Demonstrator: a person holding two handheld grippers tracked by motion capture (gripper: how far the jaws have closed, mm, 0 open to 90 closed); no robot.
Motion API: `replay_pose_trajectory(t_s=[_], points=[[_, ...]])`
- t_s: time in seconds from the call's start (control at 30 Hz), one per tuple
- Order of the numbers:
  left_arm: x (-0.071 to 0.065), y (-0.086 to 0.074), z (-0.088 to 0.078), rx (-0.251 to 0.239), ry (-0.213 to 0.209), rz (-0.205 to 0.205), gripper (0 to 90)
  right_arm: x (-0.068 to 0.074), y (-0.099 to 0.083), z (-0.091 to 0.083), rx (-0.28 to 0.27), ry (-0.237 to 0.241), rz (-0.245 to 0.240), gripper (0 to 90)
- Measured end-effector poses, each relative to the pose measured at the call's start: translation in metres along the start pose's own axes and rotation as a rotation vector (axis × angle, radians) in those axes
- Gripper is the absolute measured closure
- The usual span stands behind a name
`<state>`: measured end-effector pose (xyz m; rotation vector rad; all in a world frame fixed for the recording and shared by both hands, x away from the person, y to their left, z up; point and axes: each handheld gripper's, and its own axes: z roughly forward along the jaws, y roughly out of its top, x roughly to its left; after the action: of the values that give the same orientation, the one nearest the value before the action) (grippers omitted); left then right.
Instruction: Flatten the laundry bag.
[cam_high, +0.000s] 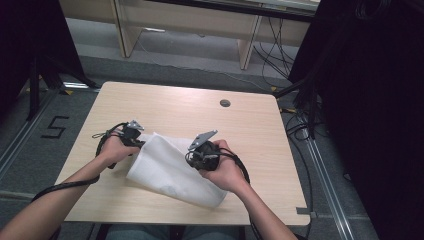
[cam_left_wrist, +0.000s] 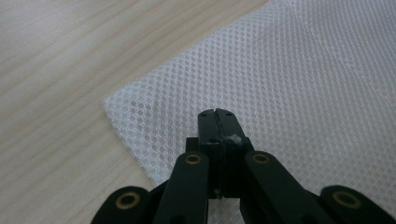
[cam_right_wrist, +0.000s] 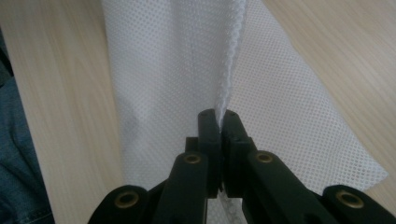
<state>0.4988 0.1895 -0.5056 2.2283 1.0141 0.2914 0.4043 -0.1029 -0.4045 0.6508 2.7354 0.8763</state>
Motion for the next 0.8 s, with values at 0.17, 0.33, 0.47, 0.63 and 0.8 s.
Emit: replay_pose_trajectory(t_s=[0.17,0.33,0.47,0.63,0.8], points=[[-0.001,0.001,0.001,0.002,0.001,0.020,89.5,0.010,0.002,-0.006,-0.012,0.022,0.003,89.4],[0.002,0.001,0.002,-0.009,-0.009,0.002,89.5,0.022,0.005,-0.011,-0.030,0.052,-0.042,89.3],[0.003,0.002,0.001,0.004,0.002,0.014,89.5,0.027,0.005,-0.011,-0.032,0.077,-0.041,89.3],[0.003,0.006,0.003,0.017,0.019,0.037,89.5,0.035,0.003,-0.011,-0.029,0.121,-0.023,89.2],[0.004,0.010,0.005,0.027,0.033,0.043,89.5,0.045,0.005,-0.010,-0.024,0.152,-0.060,88.8]])
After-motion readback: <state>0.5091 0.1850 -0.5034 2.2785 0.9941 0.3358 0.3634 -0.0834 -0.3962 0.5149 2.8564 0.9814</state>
